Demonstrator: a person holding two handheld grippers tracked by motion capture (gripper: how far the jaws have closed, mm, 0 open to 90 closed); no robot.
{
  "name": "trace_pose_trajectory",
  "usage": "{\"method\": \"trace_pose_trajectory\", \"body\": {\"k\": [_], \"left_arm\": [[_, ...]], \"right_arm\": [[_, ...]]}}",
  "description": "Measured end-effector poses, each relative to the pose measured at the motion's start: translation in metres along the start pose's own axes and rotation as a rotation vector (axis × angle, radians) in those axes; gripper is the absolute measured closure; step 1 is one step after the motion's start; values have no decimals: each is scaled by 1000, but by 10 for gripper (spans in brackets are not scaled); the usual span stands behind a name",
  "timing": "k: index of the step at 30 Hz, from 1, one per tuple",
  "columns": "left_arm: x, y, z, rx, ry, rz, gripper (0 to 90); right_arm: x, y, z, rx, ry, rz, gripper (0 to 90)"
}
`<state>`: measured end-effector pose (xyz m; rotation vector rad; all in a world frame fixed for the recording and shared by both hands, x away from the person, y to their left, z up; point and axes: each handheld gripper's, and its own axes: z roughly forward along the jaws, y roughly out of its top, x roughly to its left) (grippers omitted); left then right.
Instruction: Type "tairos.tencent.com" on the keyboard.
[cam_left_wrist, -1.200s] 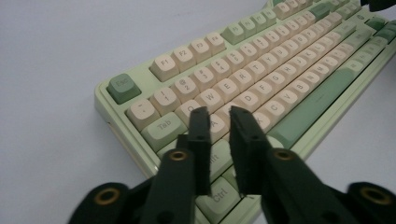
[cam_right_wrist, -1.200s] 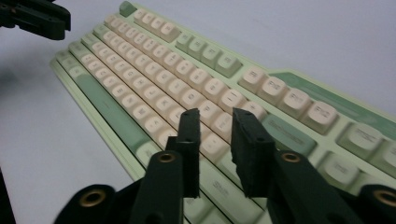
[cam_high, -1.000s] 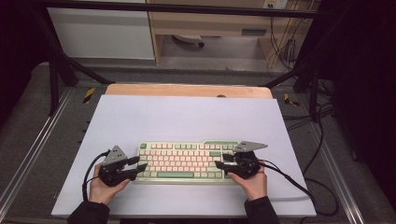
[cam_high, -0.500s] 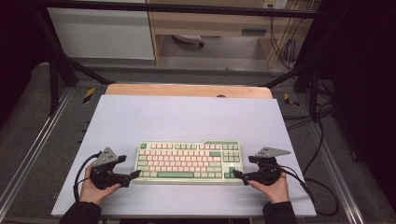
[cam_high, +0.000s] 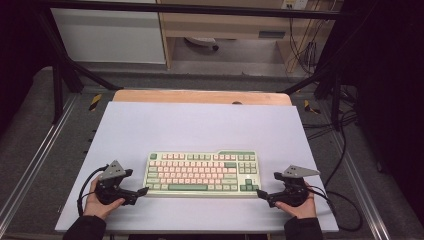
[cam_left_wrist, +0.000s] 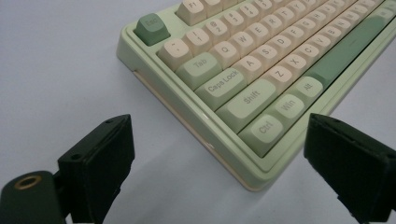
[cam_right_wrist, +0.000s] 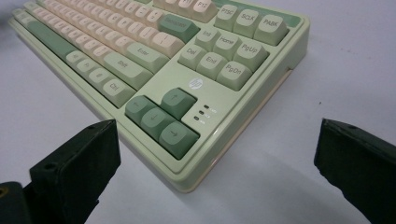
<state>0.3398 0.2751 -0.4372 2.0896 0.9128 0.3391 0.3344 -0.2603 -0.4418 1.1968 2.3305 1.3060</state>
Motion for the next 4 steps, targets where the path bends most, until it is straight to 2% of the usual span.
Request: {"method": "trace_pose_trajectory", "body": {"k": [4], "left_arm": [[-1, 0, 0, -3, 2, 4, 87]], "right_arm": [[-1, -1, 0, 3, 1, 3, 5]]}}
